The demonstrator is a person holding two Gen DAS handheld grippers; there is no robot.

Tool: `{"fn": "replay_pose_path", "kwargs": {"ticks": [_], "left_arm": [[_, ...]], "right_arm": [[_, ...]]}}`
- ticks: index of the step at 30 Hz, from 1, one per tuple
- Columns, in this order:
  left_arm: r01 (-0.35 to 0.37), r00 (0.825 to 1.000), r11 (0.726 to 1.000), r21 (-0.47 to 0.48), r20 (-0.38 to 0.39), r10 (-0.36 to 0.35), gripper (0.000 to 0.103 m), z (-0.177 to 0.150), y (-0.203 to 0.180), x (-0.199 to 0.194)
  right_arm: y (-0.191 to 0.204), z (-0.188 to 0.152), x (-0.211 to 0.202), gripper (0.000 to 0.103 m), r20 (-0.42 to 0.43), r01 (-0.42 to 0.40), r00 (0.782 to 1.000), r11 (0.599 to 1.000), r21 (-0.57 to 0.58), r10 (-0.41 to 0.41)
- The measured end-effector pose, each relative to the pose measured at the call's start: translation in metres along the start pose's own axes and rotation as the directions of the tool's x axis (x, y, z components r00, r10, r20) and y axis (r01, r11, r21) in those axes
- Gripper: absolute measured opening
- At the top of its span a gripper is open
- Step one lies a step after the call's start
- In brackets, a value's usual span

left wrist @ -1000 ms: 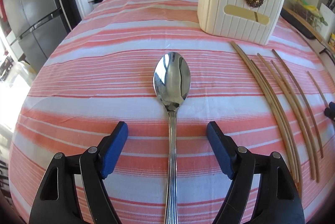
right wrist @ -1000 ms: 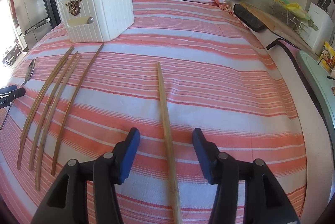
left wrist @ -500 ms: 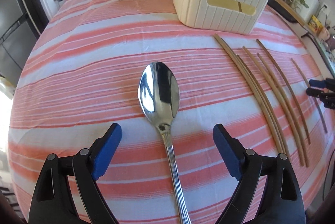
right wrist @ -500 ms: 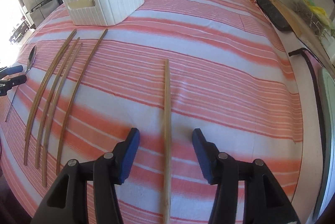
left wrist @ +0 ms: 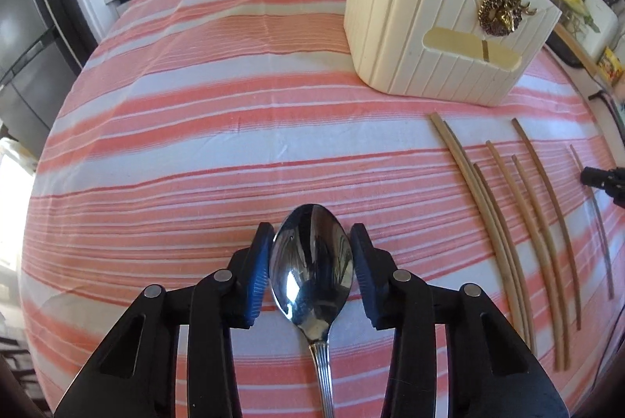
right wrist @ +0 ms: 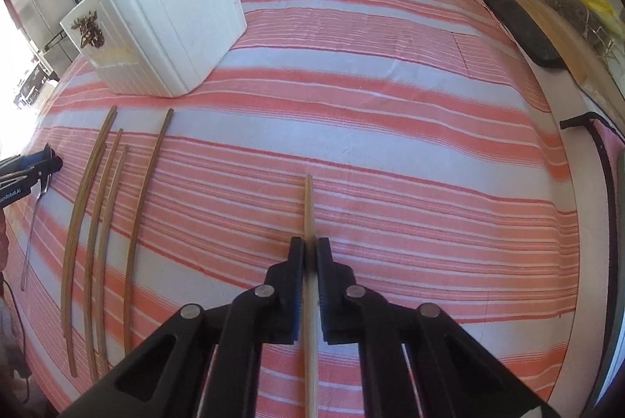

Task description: Organize utensils

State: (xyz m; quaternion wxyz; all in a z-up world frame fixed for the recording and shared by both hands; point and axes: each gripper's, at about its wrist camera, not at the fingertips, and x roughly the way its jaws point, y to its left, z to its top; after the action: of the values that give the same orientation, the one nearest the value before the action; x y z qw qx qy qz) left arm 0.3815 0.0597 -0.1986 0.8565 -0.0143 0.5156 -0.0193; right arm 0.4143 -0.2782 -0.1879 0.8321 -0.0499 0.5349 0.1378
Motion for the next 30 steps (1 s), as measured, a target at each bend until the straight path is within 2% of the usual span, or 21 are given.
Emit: {"fn": "replay_pose_path", "kwargs": {"ticks": [3, 6, 10, 14, 19, 24, 30], "left_arm": [[0.016, 0.998, 1.000, -0.012, 0.055, -0.016, 0.040, 0.000, 0.005, -0.022], [0.042, 0.990, 0.999, -0.015, 0.136, -0.040, 0.040, -0.002, 0.007, -0.059], [0.072, 0.968, 0.997, 0.000, 0.241, -0.070, 0.040, -0.007, 0.007, -0.112], [0.102, 0.945, 0.995, 0.018, 0.312, -0.102, 0.040, -0.012, 0.007, -0.150], [0.133, 0.925, 0.991, 0.019, 0.355, -0.131, 0.040, -0.012, 0.008, -0.173], [0.148, 0.917, 0.989, 0.005, 0.374, -0.139, 0.040, -0.007, 0.010, -0.183], [0.180, 0.906, 0.983, 0.046, 0.381, -0.184, 0.040, 0.017, 0.006, -0.203]], "right_arm": [[0.000, -0.001, -0.020, 0.007, 0.093, -0.058, 0.994, 0.998, 0.033, 0.055], [0.006, -0.006, -0.056, 0.007, 0.198, -0.092, 0.977, 0.995, 0.025, 0.085], [0.016, -0.014, -0.111, 0.007, 0.318, -0.103, 0.943, 0.995, -0.015, 0.103], [0.027, -0.024, -0.156, 0.007, 0.408, -0.092, 0.907, 0.994, -0.051, 0.105], [0.037, -0.030, -0.187, 0.007, 0.481, -0.068, 0.871, 0.995, -0.076, 0.097], [0.047, -0.025, -0.202, 0.007, 0.531, -0.060, 0.842, 0.995, -0.081, 0.094], [0.055, 0.000, -0.214, 0.007, 0.559, -0.065, 0.822, 0.993, -0.098, 0.109]]}}
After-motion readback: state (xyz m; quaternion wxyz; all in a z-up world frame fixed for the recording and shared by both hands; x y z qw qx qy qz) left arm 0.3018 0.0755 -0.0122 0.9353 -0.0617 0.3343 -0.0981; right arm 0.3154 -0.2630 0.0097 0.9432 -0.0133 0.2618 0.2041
